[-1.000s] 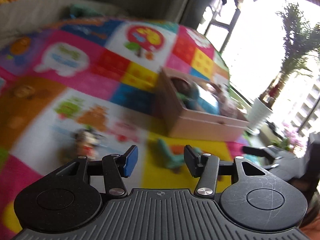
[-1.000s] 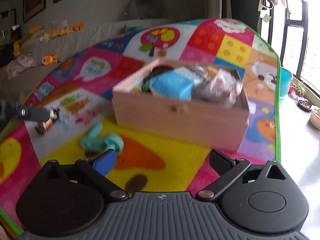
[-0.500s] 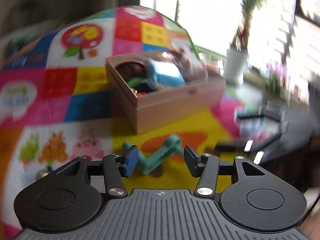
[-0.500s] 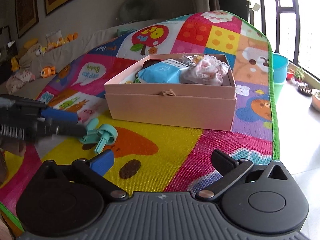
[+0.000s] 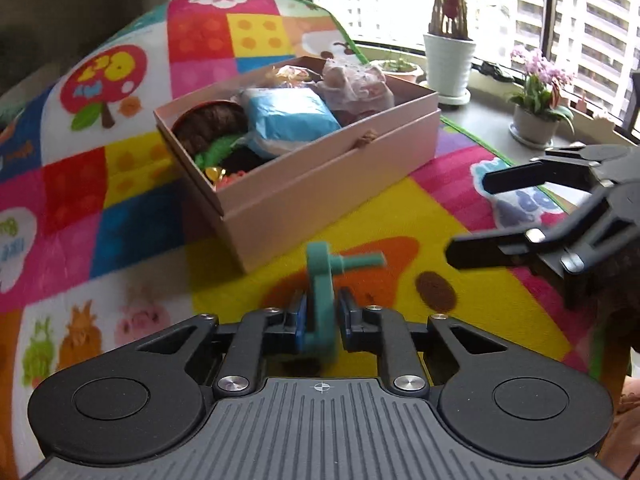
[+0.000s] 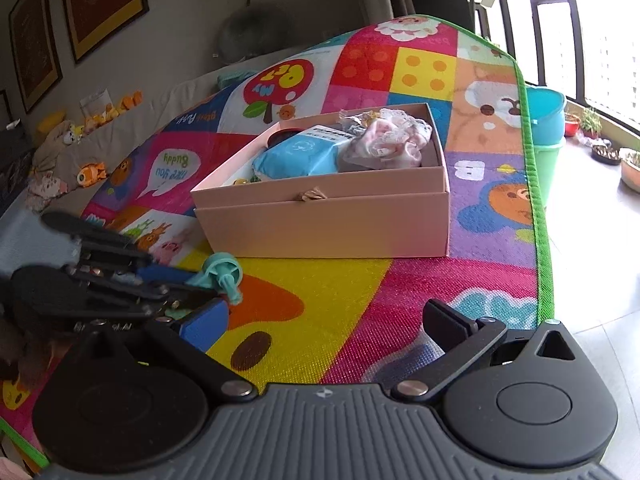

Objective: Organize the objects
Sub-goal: 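Grasp the teal plastic toy on the mat with the left tool, then lift the teal toy with the left while the right moves toward the keychain figurine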

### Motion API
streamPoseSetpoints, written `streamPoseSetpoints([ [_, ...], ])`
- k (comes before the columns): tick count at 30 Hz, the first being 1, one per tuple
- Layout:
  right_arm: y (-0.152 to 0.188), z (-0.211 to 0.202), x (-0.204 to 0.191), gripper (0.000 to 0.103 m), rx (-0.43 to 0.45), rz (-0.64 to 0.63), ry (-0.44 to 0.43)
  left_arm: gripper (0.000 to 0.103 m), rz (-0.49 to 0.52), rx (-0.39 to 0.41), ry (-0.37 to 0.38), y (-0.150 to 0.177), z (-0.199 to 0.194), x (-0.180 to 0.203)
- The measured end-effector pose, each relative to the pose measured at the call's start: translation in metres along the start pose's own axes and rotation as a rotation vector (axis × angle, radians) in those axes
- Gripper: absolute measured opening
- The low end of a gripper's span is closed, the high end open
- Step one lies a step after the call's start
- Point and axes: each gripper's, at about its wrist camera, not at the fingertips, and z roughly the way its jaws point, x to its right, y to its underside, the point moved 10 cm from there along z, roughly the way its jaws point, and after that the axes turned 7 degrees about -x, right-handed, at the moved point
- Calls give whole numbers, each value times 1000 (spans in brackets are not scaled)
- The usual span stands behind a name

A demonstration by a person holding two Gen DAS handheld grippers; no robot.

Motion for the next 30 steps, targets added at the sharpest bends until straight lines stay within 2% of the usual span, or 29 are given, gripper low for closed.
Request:
streamPoseSetpoints([
  [4,0,1,2,103,-7,14,-4,14,-171,-10,8,28,-22,-1],
  [7,0,3,-1,103,-19,-5,5,14,-311,9,-7,67,-51,-6],
  [9,0,8,-6,103,-41,-37,14,14,-374,19,-60,91,-69,-16],
  [11,-4,15,-18,103,-53,-53,13,14,-441,17,-145,112,-85,-35],
  [14,-13,28,-56,103,-81,-84,-57,14,-544,21,-238,135,-103,-66],
  [17,-20,45,-113,103,-125,-149,-157,14,-606,42,-255,147,-112,-83],
  [20,-26,68,-166,102,-197,-171,-261,15,-606,70,-249,150,-116,-84],
  [22,-31,86,-196,93,-224,-181,-287,15,-608,83,-247,152,-116,-85],
  [23,-32,95,-209,91,-232,-195,-288,15,-612,87,-242,153,-118,-85],
  [26,-30,115,-238,75,-253,-263,-266,15,-613,94,-233,154,-118,-84],
  [30,-21,116,-252,40,-250,-407,-213,15,-627,106,-227,154,-116,-84],
])
